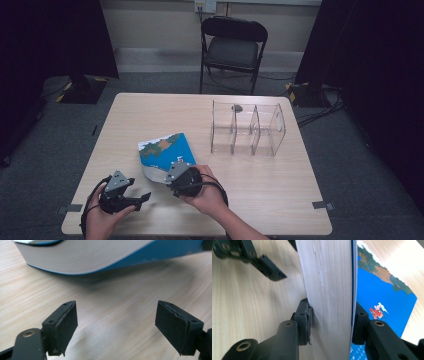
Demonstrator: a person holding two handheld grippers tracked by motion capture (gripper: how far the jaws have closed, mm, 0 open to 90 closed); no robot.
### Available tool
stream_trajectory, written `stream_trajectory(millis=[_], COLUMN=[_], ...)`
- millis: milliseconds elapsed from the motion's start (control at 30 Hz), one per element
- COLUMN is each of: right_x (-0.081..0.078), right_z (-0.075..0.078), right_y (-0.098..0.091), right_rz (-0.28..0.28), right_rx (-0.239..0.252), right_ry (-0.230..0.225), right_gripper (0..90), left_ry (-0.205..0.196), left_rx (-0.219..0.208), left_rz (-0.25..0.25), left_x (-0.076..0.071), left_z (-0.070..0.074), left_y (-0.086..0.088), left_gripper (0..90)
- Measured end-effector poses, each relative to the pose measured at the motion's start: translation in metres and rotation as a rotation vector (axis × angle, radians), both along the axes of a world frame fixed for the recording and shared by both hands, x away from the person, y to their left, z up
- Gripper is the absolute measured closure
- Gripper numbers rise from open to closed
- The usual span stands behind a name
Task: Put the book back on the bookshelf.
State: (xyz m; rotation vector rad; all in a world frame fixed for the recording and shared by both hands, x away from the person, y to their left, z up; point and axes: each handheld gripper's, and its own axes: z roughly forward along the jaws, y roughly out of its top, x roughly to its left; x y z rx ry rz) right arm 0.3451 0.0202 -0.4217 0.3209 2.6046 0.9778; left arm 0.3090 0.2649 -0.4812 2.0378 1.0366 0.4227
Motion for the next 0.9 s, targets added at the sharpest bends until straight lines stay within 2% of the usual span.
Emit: stream_trajectory(millis=[167,300,333,433,700,767,900], right_x=[0.001,0.003,0.003,0.004,0.011,0.014,0.015], right_z=[0.007,0.018,0.018,0.023,0.039,0.045,0.053], right_y=[-0.001,-0.001,-0.001,-0.001,-0.002,-0.002,-0.002], right_rz=[0.005,0.006,0.006,0.017,0.026,0.022,0.027], right_rx=[0.005,-0.002,-0.002,-0.014,-0.034,-0.020,-0.033], right_ry=[0.012,0.030,0.030,0.042,0.077,0.089,0.107], right_gripper=[60.4,60.9,60.9,61.0,61.4,61.6,61.8], left_ry=[-0.008,0.006,0.006,0.004,0.008,0.009,0.003], left_rx=[0.020,0.020,0.032,0.021,0.037,0.026,0.028], left_rz=[-0.008,-0.006,-0.010,-0.008,-0.015,-0.012,-0.019], left_x=[0.001,0.001,0.002,0.002,0.003,0.003,0.003], left_z=[0.000,-0.003,-0.003,-0.004,-0.007,-0.007,-0.007], left_y=[-0.002,-0.002,-0.001,-0.001,-0.001,-0.001,0.000], left_gripper=[18.5,18.6,18.6,18.5,18.1,18.3,18.4])
